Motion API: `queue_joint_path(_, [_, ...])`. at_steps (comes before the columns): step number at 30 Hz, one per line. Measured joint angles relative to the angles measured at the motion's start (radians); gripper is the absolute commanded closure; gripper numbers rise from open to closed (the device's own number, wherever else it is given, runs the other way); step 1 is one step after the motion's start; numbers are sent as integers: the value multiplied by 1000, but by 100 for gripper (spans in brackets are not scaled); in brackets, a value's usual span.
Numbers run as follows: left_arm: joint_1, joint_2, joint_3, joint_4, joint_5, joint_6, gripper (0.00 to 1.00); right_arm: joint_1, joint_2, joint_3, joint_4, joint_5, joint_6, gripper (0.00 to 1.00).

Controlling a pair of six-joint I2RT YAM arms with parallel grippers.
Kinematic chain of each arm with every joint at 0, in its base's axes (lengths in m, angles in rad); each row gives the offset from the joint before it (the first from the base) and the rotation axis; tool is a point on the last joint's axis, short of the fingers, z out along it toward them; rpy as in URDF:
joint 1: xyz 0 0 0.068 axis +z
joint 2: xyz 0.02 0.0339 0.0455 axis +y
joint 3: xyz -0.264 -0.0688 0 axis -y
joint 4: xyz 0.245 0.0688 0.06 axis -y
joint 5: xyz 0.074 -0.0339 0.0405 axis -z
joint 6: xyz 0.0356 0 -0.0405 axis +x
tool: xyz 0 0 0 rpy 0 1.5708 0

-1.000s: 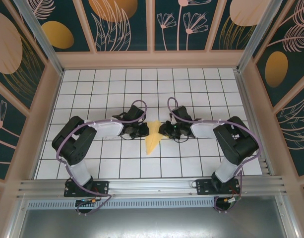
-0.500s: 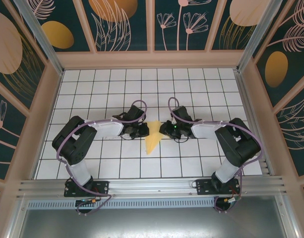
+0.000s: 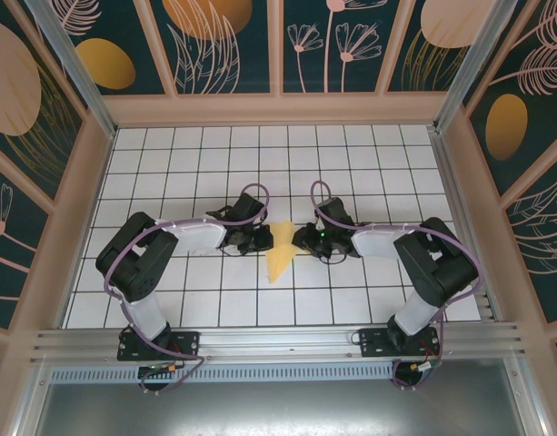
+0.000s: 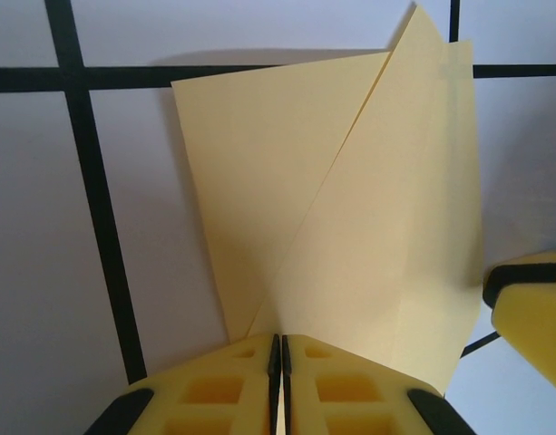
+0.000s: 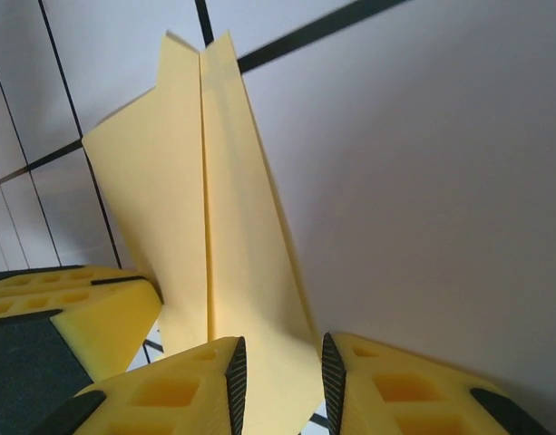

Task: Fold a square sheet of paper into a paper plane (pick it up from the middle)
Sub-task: Fourth fold the wing at the center of the table.

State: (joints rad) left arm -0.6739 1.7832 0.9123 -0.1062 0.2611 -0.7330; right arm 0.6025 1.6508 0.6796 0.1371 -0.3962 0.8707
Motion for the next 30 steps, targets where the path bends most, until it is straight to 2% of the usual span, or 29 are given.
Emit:
queue_joint_path(10, [4, 0, -11, 21, 11, 0, 86, 2, 16, -11, 59, -41, 34, 68])
queue_joint_path(18, [6, 0, -23, 42, 19, -1, 86, -8, 18, -11, 134, -55, 37, 59])
queue_joint_path(30, [6, -2, -31, 58, 22, -4, 86, -45, 109, 23, 233, -184, 2, 60])
